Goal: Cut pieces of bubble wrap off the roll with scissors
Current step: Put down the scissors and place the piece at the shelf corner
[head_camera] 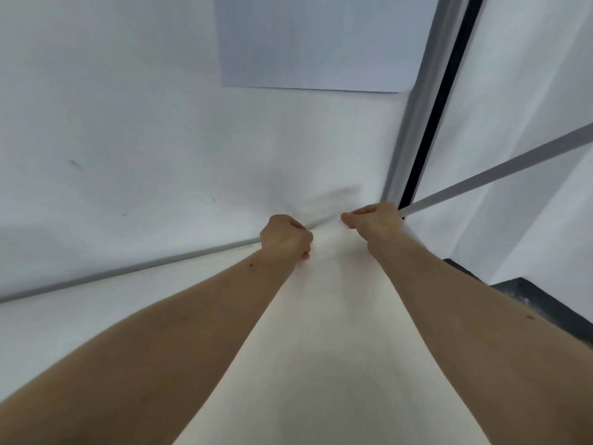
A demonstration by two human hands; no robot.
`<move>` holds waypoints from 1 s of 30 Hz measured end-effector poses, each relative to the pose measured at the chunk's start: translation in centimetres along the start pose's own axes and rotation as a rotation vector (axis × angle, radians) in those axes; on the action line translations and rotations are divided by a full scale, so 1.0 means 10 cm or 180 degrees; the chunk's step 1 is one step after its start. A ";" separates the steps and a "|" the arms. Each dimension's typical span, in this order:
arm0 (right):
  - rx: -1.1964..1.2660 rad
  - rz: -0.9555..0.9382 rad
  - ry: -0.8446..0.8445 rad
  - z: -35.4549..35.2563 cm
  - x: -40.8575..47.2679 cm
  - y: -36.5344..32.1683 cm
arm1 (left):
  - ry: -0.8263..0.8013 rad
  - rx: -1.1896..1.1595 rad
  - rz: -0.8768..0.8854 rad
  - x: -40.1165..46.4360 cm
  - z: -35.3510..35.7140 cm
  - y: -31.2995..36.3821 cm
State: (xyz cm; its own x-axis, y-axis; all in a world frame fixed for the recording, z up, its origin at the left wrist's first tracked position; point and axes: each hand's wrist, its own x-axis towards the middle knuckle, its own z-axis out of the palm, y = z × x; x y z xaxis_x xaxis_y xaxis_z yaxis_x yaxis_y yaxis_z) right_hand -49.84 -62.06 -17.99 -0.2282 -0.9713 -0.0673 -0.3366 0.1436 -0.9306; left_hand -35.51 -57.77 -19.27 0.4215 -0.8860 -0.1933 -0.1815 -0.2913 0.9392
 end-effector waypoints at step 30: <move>-0.0678 -0.0054 -0.0149 -0.03 0.06 0.11 | -0.0292 0.2051 0.1650 0.08 -0.03 -0.25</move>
State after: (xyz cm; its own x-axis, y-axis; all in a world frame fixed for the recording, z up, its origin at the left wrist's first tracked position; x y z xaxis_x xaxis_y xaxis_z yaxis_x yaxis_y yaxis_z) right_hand -50.65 -62.43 -18.91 -0.1799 -0.9809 -0.0737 -0.5265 0.1593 -0.8351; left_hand -34.40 -57.64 -21.71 0.0754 -0.9825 0.1706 -0.8176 0.0371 0.5746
